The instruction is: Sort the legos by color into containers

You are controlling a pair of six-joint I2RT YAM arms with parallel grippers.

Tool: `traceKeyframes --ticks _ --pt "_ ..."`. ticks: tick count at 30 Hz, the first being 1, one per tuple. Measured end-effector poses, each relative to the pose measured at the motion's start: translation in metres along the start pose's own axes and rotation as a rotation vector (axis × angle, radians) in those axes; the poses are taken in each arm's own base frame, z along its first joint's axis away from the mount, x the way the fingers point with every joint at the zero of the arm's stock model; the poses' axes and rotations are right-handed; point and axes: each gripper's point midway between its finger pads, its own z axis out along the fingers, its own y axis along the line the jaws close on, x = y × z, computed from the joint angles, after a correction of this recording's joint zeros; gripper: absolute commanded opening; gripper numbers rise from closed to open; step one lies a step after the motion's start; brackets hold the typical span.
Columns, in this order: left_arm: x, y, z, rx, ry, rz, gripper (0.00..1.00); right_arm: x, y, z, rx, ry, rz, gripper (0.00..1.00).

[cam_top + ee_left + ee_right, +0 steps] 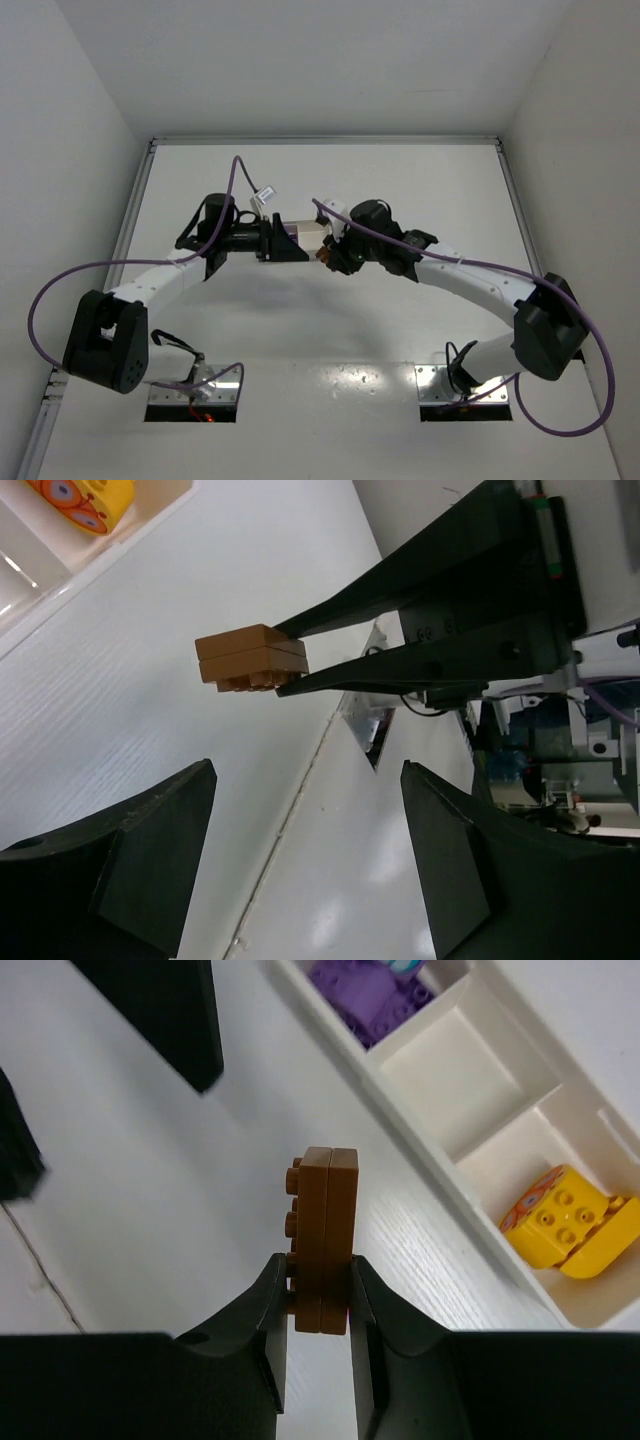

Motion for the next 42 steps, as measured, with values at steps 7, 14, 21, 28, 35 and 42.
traceKeyframes --ticks 7,14,21,28,35,42 --pt "-0.01 0.004 0.007 0.005 -0.012 -0.059 0.82 -0.037 -0.007 0.002 0.05 -0.082 0.134 0.0" --pt "-0.02 0.014 0.011 -0.021 -0.039 -0.068 0.83 -0.036 -0.003 0.005 0.038 -0.078 0.177 0.0" --pt "-0.02 0.023 0.015 -0.031 -0.039 -0.098 0.83 -0.038 0.006 0.006 0.01 -0.075 0.174 0.0" --pt "-0.025 0.022 0.017 -0.024 -0.053 -0.102 0.83 -0.048 0.014 0.011 -0.008 -0.082 0.162 0.0" --pt "-0.03 0.025 0.017 -0.023 -0.068 -0.128 0.58 -0.048 0.024 0.015 -0.022 -0.072 0.148 0.0" --pt "-0.035 0.026 0.017 -0.03 -0.088 -0.13 0.47 -0.047 0.02 0.016 0.011 -0.067 0.146 0.0"
